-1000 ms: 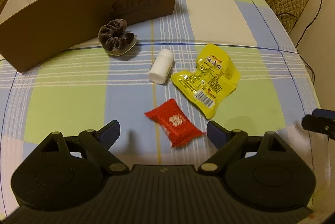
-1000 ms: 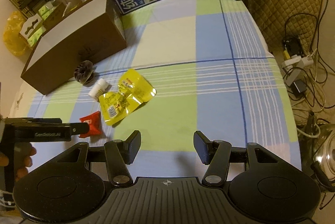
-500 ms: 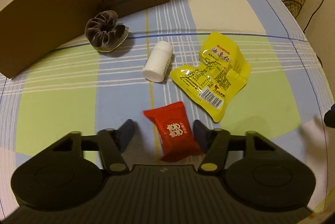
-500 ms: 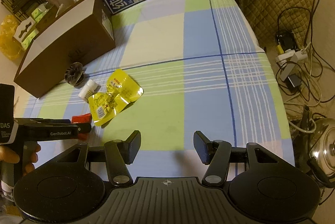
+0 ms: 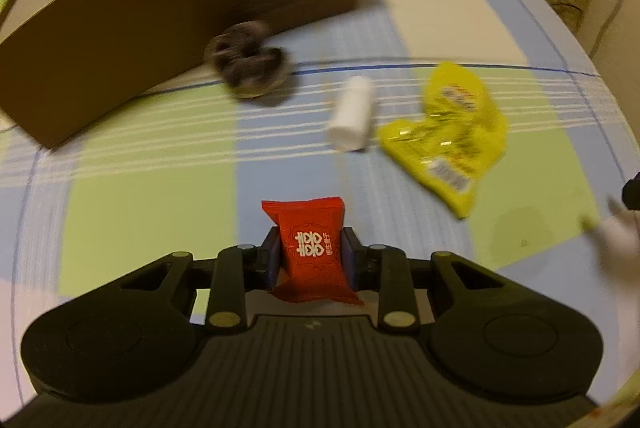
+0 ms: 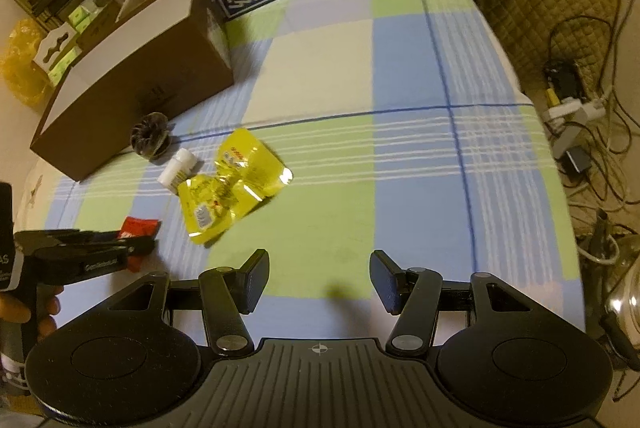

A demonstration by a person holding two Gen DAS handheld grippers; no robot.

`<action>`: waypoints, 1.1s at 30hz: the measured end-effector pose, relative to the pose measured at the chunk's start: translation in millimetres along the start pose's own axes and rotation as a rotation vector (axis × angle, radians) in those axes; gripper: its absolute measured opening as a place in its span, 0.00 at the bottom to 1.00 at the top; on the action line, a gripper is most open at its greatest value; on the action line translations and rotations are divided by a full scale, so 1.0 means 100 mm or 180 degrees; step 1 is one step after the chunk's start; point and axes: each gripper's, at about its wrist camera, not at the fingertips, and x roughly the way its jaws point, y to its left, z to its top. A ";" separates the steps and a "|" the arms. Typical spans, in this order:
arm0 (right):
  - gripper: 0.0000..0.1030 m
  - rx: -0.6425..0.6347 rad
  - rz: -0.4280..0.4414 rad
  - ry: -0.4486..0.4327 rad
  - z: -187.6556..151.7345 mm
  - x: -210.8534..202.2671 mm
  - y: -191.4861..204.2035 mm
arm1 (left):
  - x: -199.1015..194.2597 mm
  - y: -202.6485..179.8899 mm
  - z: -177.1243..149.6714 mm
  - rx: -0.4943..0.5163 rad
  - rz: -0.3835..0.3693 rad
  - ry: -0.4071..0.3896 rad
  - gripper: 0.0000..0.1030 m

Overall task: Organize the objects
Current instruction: 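Grasp the red candy packet with the left tool, then grasp the white pill bottle sideways with the right tool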

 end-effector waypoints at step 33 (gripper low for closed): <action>0.52 -0.2351 0.0571 0.0104 0.53 1.53 1.35 | -0.21 1.46 -0.40 -0.0950 0.0478 -0.0013 0.25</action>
